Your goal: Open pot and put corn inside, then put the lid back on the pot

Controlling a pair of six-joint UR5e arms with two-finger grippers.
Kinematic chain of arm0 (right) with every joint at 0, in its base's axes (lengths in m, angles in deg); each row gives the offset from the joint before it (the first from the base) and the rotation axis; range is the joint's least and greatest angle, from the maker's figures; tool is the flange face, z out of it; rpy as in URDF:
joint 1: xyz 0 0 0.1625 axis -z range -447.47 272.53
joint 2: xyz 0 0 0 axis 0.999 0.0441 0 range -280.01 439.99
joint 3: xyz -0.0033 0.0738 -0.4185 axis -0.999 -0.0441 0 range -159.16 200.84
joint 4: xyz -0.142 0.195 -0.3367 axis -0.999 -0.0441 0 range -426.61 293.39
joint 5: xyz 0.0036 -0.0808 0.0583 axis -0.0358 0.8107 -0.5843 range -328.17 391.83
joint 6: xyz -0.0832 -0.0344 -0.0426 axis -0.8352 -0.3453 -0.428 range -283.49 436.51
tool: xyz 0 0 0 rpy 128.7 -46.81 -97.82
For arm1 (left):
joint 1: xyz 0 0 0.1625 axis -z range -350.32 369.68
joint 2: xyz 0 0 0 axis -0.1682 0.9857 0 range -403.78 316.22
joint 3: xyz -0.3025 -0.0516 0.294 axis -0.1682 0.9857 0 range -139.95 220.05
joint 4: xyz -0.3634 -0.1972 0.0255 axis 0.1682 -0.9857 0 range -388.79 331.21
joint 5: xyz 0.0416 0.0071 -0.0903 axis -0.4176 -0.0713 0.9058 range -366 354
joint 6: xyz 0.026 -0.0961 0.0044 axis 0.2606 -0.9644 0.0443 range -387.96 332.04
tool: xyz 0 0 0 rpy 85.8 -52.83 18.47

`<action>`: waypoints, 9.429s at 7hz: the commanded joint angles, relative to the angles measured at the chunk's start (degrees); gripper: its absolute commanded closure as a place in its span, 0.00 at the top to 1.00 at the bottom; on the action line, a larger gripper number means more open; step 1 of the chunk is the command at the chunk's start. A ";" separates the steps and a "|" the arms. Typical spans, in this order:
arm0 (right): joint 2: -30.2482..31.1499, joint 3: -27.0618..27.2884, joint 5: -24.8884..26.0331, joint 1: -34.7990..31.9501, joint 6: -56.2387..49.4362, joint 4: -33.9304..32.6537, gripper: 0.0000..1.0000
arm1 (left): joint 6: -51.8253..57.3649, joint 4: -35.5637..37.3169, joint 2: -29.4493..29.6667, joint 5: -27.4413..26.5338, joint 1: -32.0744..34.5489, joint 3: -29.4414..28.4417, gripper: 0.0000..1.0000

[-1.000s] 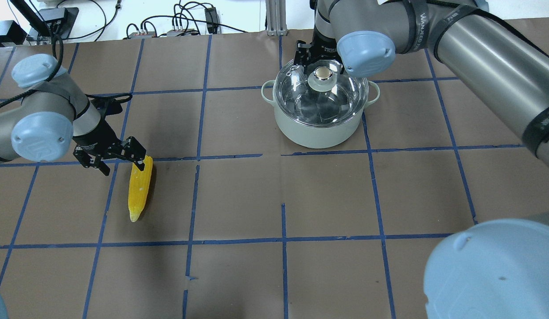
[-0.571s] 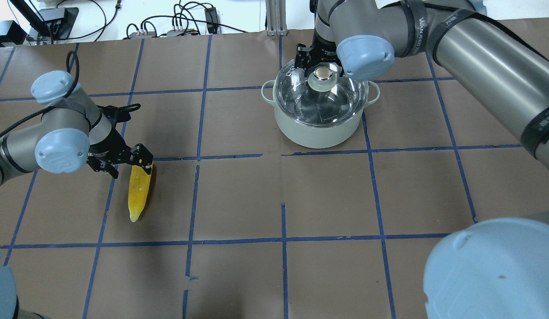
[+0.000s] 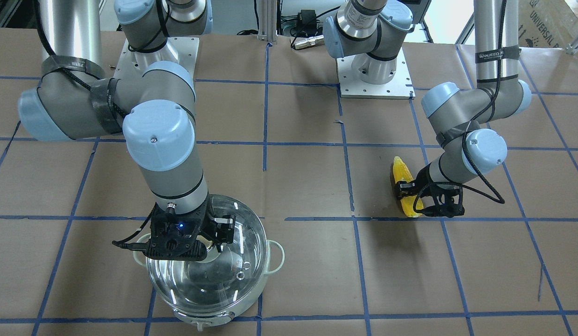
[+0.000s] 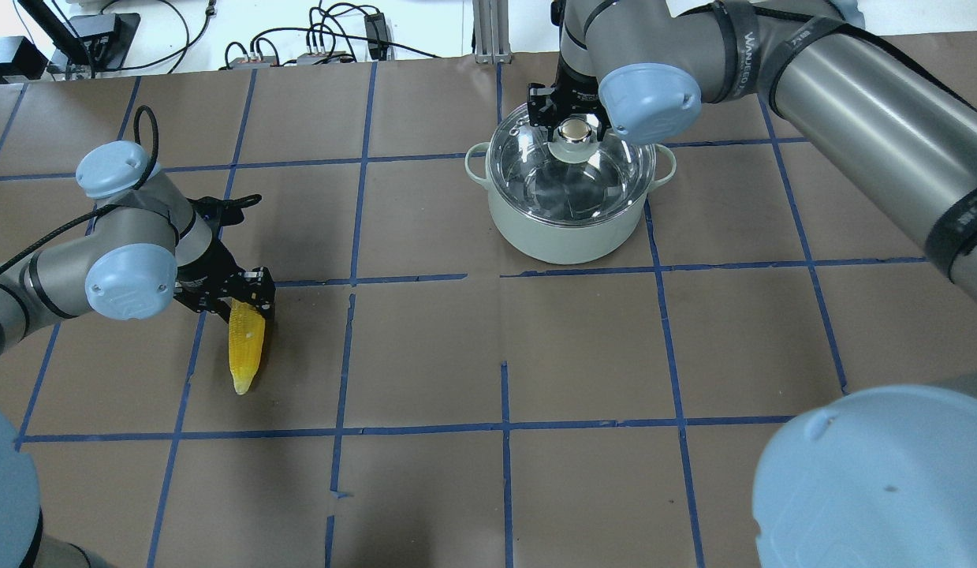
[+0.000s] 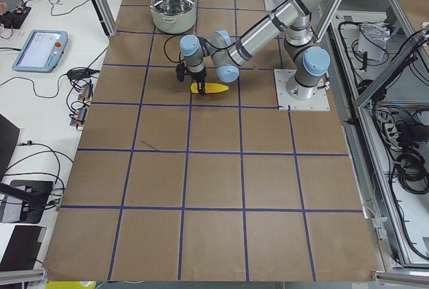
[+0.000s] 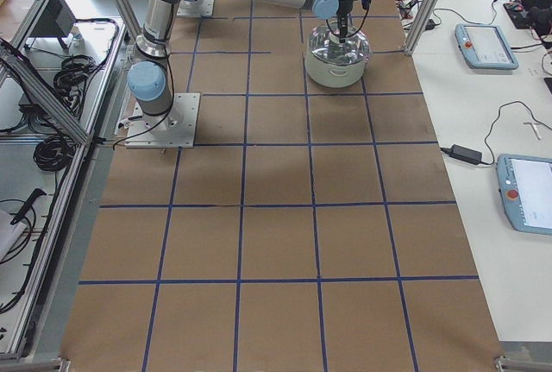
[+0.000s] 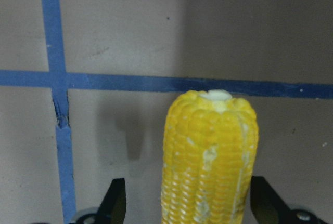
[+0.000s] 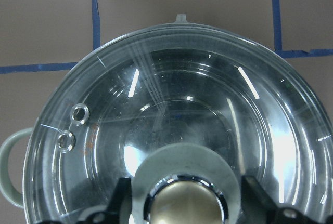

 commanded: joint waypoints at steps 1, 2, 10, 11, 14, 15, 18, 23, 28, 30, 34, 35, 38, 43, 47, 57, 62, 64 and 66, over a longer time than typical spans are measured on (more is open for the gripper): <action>0.03 -0.30 0.01 0.00 -0.02 0.39 0.33 | -0.55 -0.18 -1.19 0.16 0.36 -1.05 0.11; 0.03 -0.39 0.01 0.00 -0.02 0.56 0.19 | -2.73 -0.88 -2.16 0.25 0.45 -2.10 0.11; 22.93 -11.56 -0.52 9.23 -8.54 46.76 0.16 | -20.67 -20.40 -0.77 6.39 18.79 -28.37 0.11; 26.89 -6.77 -0.78 9.32 -8.54 46.79 0.16 | -23.38 -19.70 1.68 7.27 21.60 -31.79 0.11; 32.29 2.16 0.01 9.58 -8.54 42.67 0.16 | -33.13 -19.69 12.91 7.11 30.65 -49.07 0.11; 32.20 2.33 0.01 9.58 -8.63 42.32 0.16 | -37.25 -19.69 17.21 6.50 33.82 -53.92 0.11; 32.11 4.08 0.01 9.58 -9.15 40.57 0.16 | -40.19 -20.13 22.53 6.05 37.79 -61.86 0.11; 32.20 8.75 -0.17 9.58 -8.98 34.14 0.17 | -39.05 -19.78 27.97 5.96 39.74 -62.06 0.58; 32.37 8.75 0.10 9.58 -9.16 32.47 0.17 | -33.46 -19.87 26.93 2.28 39.12 -61.61 1.00; 32.37 8.75 0.10 9.58 -9.07 32.47 0.17 | -32.81 -22.92 23.69 1.40 35.19 -60.83 1.00; 31.85 8.75 0.01 9.58 -8.98 32.21 0.17 | -23.44 -40.68 8.78 -2.53 24.37 -56.29 1.00; 28.89 8.31 -0.16 9.41 -8.20 28.03 0.17 | -21.49 -40.70 2.47 -3.17 22.09 -49.99 1.00; 19.49 5.25 -0.69 8.79 -7.84 18.35 0.17 | -15.85 -38.69 -18.02 -2.83 13.30 -27.75 1.00; 6.38 -3.91 -0.17 4.23 -6.09 12.46 0.17 | -17.08 -42.54 -17.47 -2.21 13.45 -32.49 1.00; 2.05 -3.91 0.01 2.29 -4.24 6.20 0.17 | -16.02 -46.59 -17.81 -2.12 13.89 -32.54 1.00; -2.25 -3.91 0.10 0.44 -2.48 0.30 0.17 | -16.02 -46.41 -17.55 -1.95 13.28 -33.58 1.00; -2.17 -3.64 2.12 0.44 -2.83 1.27 0.17 | -16.02 -46.41 -17.72 -2.03 13.19 -33.75 1.00; -2.08 -3.82 1.86 0.44 -2.48 1.35 0.17 | -16.02 -46.41 -17.72 -2.03 13.19 -33.67 1.00; -1.99 -3.99 1.33 0.44 -2.30 1.79 0.17 | -16.02 -46.41 -17.72 -2.03 13.19 -33.67 1.00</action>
